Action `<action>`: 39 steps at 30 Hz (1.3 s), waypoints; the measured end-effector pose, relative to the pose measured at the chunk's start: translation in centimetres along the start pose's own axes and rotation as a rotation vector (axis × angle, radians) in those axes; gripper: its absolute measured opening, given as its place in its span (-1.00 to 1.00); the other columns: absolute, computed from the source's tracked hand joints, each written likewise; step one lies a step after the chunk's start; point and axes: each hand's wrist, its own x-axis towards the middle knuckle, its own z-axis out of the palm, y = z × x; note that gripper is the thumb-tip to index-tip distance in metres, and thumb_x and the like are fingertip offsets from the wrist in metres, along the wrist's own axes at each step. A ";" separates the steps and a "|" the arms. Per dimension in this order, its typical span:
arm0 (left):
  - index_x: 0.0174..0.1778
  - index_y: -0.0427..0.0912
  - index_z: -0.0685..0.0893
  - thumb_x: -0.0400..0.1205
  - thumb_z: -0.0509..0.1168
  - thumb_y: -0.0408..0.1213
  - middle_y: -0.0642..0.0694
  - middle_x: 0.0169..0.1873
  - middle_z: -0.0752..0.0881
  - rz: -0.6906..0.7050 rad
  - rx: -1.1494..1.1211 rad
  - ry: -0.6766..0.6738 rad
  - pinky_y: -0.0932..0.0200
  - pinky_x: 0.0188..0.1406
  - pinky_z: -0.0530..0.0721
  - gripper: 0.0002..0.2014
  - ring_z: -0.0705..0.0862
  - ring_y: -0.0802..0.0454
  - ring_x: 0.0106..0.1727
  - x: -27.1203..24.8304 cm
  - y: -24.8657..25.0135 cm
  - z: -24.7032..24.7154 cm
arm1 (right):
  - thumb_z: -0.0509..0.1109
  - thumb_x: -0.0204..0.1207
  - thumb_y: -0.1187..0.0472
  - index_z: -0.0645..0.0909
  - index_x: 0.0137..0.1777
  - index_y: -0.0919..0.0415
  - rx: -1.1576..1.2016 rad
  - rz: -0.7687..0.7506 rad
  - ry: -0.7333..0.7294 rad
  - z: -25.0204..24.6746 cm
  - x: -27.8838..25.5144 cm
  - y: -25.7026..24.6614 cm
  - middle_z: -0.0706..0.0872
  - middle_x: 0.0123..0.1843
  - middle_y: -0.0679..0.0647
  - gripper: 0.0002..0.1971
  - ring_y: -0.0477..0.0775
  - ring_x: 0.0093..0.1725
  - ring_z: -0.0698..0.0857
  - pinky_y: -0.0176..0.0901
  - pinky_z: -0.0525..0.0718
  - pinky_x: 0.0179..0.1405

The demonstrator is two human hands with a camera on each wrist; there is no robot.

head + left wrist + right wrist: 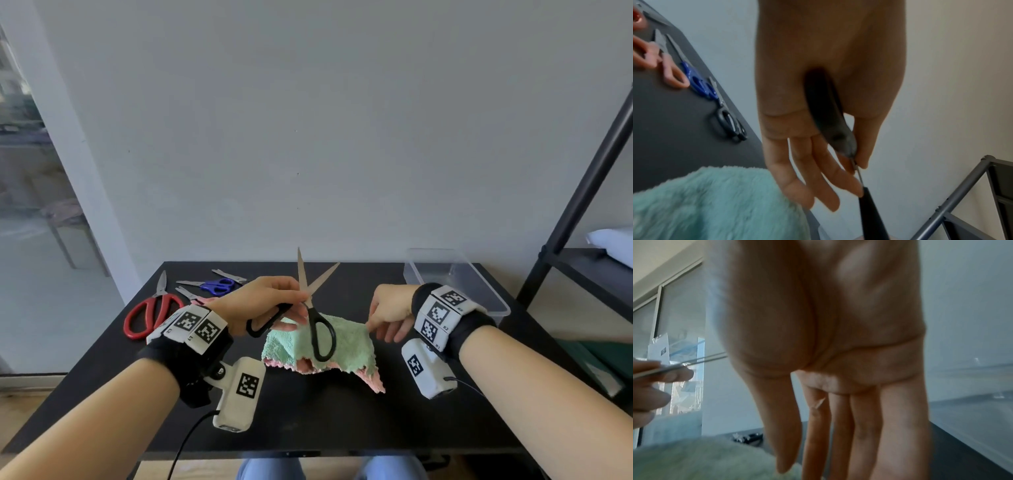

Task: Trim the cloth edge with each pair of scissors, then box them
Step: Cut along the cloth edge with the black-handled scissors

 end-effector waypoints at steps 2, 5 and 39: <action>-0.05 -0.27 0.65 0.65 0.31 -0.31 -0.21 -0.16 0.78 -0.013 -0.011 -0.034 0.04 -0.07 0.75 -0.91 0.78 -0.07 -0.10 0.0 -0.7 0.7 | 0.40 0.57 0.27 0.65 0.19 0.47 -0.065 0.049 -0.023 0.8 -0.3 0.4 0.81 0.02 0.29 -0.72 0.26 0.03 0.81 0.14 0.75 0.15; -0.06 -0.24 0.66 0.64 0.33 -0.28 -0.17 -0.09 0.79 -0.026 0.032 -0.031 -0.04 0.05 0.70 -0.91 0.78 -0.01 -0.02 0.0 -1.9 1.5 | 0.45 0.52 0.29 0.71 0.11 0.44 -0.143 0.090 -0.130 1.6 -1.1 1.0 0.84 -0.06 0.22 -0.76 0.22 0.00 0.82 0.12 0.75 0.16; -0.04 -0.15 0.63 0.64 0.33 -0.21 -0.22 0.08 0.77 0.080 -0.049 0.074 -0.15 0.32 0.57 -0.90 0.74 -0.07 0.19 0.9 0.8 2.9 | 0.43 0.47 0.52 0.67 0.06 0.41 0.826 -0.459 0.618 -3.4 -1.3 -0.2 0.69 -0.11 0.16 -0.82 0.05 -0.06 0.71 -0.23 0.79 -0.11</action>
